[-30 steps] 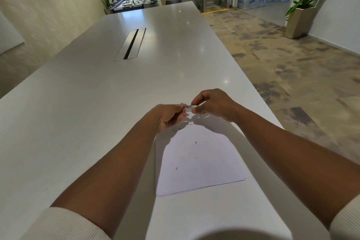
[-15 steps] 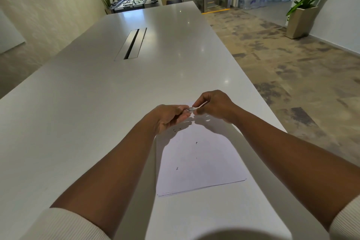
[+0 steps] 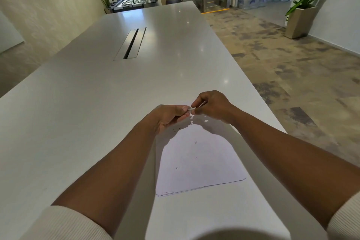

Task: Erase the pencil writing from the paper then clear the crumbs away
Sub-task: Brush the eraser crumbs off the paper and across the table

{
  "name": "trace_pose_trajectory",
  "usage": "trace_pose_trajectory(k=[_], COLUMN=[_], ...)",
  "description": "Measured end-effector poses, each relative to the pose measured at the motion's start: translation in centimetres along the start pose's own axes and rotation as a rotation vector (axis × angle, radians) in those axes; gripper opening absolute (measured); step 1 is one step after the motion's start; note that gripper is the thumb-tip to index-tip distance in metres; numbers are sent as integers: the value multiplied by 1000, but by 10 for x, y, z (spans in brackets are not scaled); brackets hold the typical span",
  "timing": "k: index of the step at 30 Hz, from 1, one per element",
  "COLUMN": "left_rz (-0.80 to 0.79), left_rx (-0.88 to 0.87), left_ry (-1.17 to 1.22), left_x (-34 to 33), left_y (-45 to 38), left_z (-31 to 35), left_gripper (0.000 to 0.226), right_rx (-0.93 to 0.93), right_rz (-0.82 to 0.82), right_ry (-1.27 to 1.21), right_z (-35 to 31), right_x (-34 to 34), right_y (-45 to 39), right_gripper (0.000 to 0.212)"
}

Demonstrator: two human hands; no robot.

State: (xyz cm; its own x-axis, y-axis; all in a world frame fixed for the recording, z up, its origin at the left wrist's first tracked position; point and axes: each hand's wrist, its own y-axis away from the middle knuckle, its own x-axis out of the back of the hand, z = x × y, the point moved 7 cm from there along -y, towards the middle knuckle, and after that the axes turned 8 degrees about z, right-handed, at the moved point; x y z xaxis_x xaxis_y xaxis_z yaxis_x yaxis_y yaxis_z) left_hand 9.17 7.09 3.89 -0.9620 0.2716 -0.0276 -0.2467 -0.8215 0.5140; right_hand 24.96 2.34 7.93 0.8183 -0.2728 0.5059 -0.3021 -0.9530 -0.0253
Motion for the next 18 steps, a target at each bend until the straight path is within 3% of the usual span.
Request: trace_pose_trajectory(k=[6,11,14,18], left_rz=[24,-1,-6,60], left_rx=[36,57,72,62], left_ry=[62,-22,10,37], left_x=[1,-1,-2,2], left_y=[0,2,2,2], left_z=[-4,-6,-7,-7], left_gripper=[22,28,22,29], right_rx=[1,30,57,96], right_rz=[21,2,22,60], right_ry=[19,5,-15,-20], right_z=[1,1,-1,-2], right_x=[0,-4,-3,-2], right_y=[-1,1,2,1], right_gripper=[17,18,19,20])
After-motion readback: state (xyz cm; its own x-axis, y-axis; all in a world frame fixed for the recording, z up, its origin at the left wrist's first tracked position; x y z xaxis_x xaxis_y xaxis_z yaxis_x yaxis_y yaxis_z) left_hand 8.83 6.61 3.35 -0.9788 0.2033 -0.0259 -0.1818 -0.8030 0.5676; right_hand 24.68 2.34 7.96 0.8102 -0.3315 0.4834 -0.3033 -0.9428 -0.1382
